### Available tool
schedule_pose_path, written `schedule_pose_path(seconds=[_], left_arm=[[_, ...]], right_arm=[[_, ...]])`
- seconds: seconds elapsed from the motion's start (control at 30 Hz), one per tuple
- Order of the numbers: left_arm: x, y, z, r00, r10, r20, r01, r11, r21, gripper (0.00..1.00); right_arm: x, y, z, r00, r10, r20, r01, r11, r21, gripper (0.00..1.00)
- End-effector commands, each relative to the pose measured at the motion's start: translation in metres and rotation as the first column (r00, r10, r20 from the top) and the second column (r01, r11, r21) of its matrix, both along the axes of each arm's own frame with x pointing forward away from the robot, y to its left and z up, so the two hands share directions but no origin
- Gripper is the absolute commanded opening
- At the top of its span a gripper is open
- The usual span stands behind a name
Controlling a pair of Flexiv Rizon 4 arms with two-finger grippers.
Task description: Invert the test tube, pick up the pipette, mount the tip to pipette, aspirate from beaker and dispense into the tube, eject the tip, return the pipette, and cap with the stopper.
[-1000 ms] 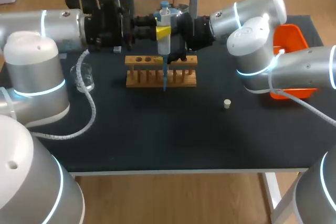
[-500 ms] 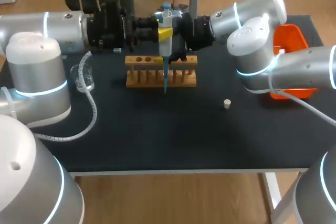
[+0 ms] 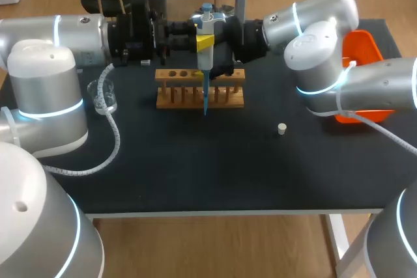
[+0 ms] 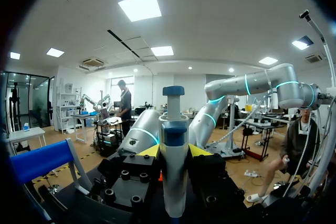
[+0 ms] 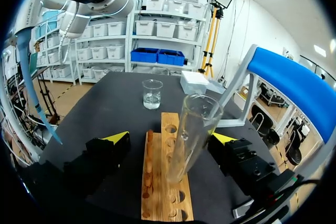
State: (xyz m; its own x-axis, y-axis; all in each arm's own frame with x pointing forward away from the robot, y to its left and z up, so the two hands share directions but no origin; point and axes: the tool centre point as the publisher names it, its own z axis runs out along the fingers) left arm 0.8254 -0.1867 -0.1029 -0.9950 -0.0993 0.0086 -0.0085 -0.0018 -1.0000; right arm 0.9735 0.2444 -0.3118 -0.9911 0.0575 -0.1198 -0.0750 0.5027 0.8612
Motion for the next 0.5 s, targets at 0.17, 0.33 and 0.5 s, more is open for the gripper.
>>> schedule_pose_path(seconds=[0.17,0.33,0.5], left_arm=[[0.000,-0.001,0.000,1.000,0.003,0.001,-0.003,1.000,-0.001,0.00],[0.000,-0.001,0.000,1.000,0.003,0.001,-0.003,1.000,-0.001,0.00],[0.000,-0.001,0.000,1.000,0.003,0.001,-0.003,1.000,-0.001,0.00]], right_arm=[[-0.028,-0.042,0.019,1.000,-0.026,0.006,0.026,1.000,0.017,1.00],[-0.044,-0.059,0.032,0.999,-0.035,0.007,0.034,0.998,0.051,1.00],[-0.064,-0.076,0.053,1.000,-0.020,0.019,0.018,0.995,0.102,1.00]])
